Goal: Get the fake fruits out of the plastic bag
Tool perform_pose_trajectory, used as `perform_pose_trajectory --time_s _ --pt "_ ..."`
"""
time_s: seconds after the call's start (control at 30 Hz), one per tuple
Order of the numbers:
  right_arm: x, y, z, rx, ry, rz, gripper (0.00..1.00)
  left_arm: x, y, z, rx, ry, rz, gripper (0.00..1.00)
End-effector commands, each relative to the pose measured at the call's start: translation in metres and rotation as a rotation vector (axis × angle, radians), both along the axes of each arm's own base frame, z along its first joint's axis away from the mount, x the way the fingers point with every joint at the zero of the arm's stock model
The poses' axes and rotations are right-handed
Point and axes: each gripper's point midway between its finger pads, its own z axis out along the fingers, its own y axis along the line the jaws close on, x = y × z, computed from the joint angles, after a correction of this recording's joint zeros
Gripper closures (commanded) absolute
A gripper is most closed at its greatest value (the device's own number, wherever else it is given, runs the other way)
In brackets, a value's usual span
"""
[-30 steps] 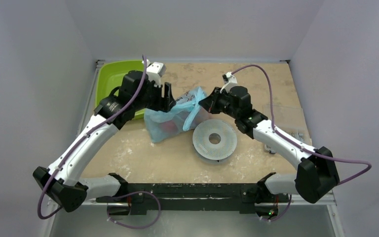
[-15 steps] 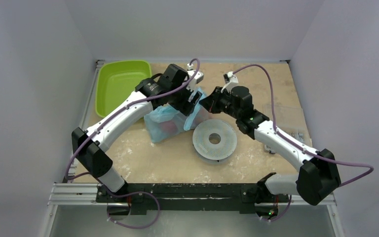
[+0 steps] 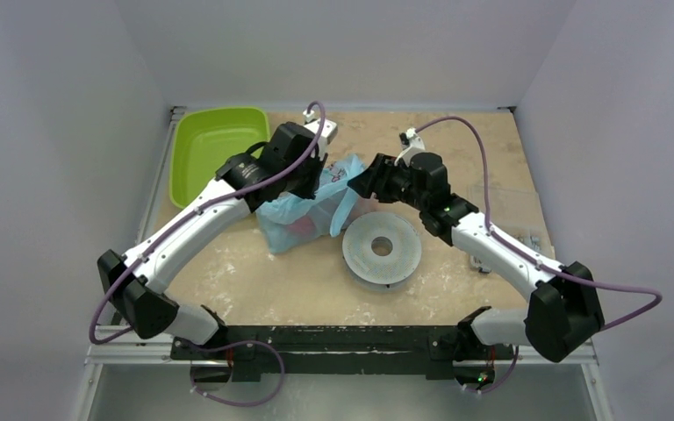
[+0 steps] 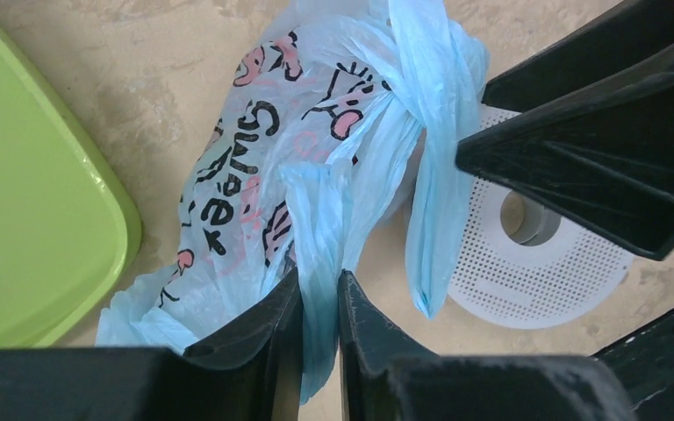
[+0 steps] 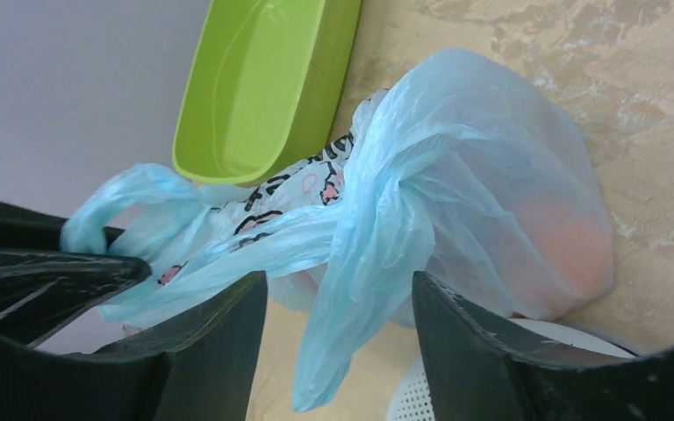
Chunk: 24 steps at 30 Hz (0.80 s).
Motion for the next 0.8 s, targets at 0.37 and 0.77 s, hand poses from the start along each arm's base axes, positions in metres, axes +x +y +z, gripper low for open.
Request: perform_pose_trajectory --time_s 0.37,0.77 --pt "0.015 -0.005 0.001 -0.034 0.003 -0.068 0.32 -0.02 0.005 0.061 -0.266 -0.106 0.078 1.0" --pt "0.012 0.017 0.023 0.061 -0.041 0.006 0.8 -0.035 0.015 0.098 -0.398 -0.147 0.116 1.0"
